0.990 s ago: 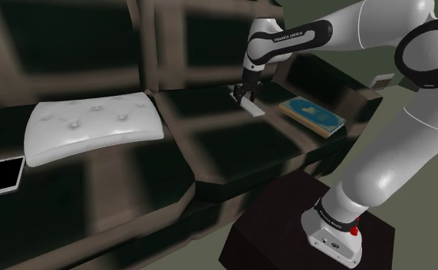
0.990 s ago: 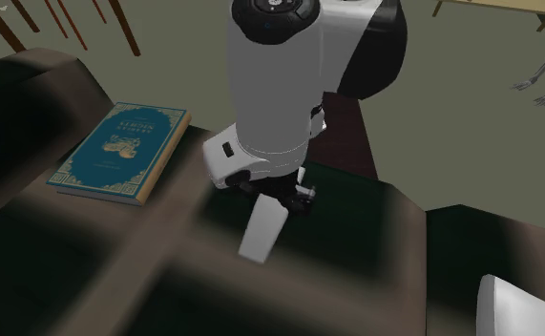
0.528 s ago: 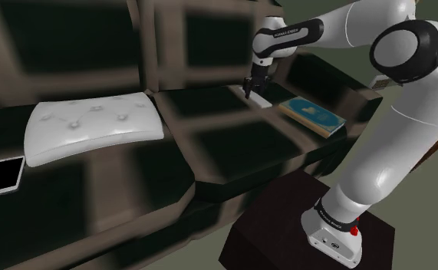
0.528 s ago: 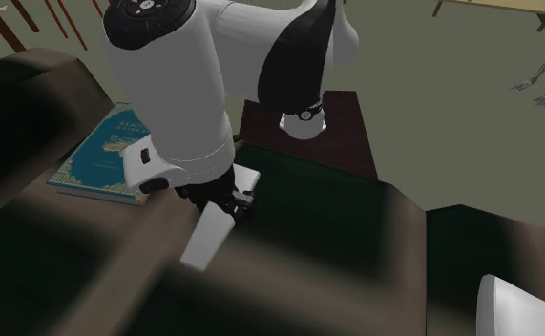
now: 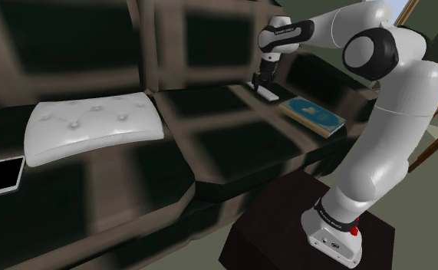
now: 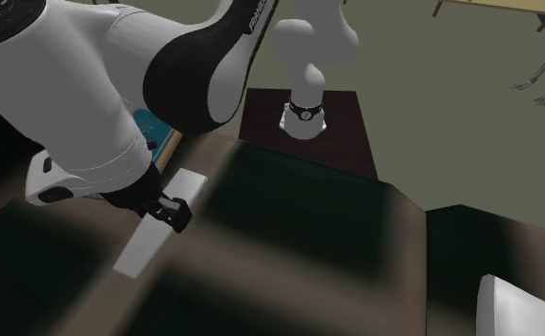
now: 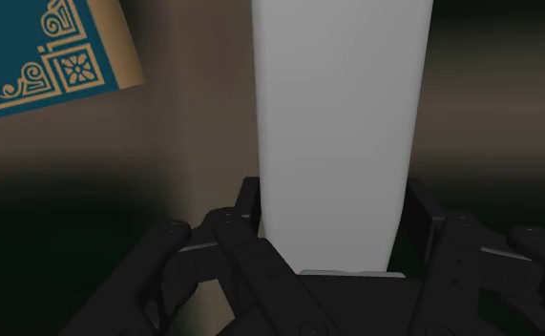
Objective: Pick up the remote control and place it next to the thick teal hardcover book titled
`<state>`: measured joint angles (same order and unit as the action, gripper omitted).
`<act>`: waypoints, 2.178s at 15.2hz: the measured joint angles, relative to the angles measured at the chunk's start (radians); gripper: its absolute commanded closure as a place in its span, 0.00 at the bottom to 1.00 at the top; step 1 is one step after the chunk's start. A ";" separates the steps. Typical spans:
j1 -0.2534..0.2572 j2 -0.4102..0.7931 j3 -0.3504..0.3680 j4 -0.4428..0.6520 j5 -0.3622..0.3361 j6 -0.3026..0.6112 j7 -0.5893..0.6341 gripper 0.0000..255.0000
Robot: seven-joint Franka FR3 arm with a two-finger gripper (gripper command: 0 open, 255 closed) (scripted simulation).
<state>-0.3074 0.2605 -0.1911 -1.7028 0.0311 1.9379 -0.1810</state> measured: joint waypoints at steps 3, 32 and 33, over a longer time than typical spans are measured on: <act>-0.043 0.078 -0.016 0.124 0.018 -0.047 -0.058 1.00; -0.085 0.235 -0.015 0.093 0.056 0.139 -0.115 0.00; -0.085 0.235 -0.015 0.093 0.056 0.139 -0.115 0.00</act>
<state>-0.3921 0.4959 -0.2062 -1.6096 0.0867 2.0765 -0.2960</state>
